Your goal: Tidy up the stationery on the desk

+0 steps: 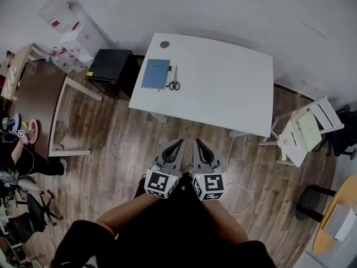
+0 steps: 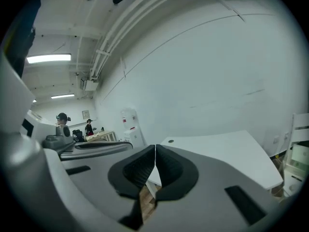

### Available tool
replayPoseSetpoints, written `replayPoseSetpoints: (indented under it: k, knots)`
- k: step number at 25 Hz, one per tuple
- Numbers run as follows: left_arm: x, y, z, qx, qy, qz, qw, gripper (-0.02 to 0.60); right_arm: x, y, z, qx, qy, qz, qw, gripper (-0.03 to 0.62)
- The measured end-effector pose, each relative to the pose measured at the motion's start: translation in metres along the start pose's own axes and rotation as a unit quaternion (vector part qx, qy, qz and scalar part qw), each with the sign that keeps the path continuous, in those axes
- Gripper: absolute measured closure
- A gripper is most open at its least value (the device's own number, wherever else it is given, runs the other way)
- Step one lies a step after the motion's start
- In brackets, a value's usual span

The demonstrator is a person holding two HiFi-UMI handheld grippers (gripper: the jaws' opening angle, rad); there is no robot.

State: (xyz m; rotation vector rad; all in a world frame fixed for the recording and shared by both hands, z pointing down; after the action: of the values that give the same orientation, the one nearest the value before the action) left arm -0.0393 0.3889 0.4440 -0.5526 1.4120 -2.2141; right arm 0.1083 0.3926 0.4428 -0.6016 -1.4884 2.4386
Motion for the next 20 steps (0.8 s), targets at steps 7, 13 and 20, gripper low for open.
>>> replayPoseSetpoints:
  k: [7,13,20]
  knots:
    - [-0.008,0.004,-0.004,-0.016,0.002,0.008,0.9998,0.568,0.008,0.002,-0.015,-0.02,-0.013,-0.023,0.999,0.56]
    - [-0.021,0.011,0.003,-0.03,-0.001,0.012,0.9995,0.568,0.001,0.002,-0.022,-0.022,-0.014,-0.031,0.999,0.56]
    - [-0.028,0.016,0.016,-0.026,-0.007,0.013,0.9995,0.568,-0.012,0.004,-0.02,-0.019,-0.013,-0.031,0.999,0.562]
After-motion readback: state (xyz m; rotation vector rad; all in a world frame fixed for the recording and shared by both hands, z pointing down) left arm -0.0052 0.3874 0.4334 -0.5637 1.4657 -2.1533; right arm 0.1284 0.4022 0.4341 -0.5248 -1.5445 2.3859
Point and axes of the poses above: the fingertips, and each gripper's own axes: z forward along the fingers, x to its left, y out of its top, the point moved 10 cm from there along -z, backward along the fingers, and after that the axes turned 10 degrees about x, right-handed, at the moved point
